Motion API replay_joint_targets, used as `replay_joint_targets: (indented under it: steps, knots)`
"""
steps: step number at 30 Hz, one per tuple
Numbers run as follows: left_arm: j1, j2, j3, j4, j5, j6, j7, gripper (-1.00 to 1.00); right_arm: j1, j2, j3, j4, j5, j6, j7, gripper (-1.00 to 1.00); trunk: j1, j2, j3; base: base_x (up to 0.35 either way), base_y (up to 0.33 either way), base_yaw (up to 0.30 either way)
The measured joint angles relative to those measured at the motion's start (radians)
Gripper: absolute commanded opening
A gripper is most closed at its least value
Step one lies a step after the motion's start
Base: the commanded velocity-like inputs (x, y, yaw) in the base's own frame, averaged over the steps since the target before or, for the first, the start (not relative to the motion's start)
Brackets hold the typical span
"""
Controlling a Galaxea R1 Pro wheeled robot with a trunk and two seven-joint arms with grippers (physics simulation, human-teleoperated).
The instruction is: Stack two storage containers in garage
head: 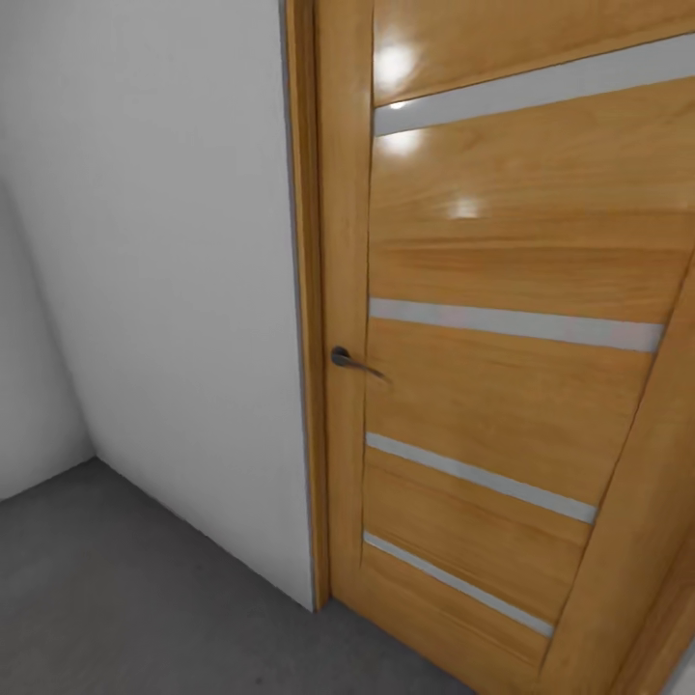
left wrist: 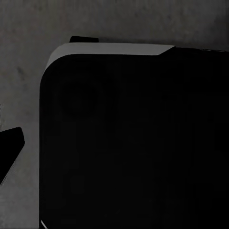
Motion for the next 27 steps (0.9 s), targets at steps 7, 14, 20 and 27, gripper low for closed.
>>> replay_joint_targets:
  steps: [7,14,20,27]
  knots:
    - [0.000,0.000,0.000,0.000,0.000,0.001,-0.001,1.00,0.000,0.000,0.000,0.000,0.000,0.000,0.000,1.00,0.000,0.000,0.000,0.205,0.182,-0.240]
    - [0.000,0.000,0.000,0.001,0.000,0.001,-0.001,1.00,0.000,0.000,0.000,0.000,0.000,0.000,0.000,1.00,0.000,0.000,0.000,0.244,0.214,-0.240]
    - [0.000,0.000,0.000,0.000,0.000,0.001,0.000,1.00,0.000,0.000,0.000,0.000,0.000,0.000,0.000,1.00,0.000,0.000,0.000,0.203,0.088,-0.240]
    - [0.000,0.000,0.000,0.000,0.000,0.001,0.000,1.00,0.000,0.000,0.000,0.000,0.000,0.000,0.000,1.00,0.000,0.000,0.000,0.024,0.006,-0.240]
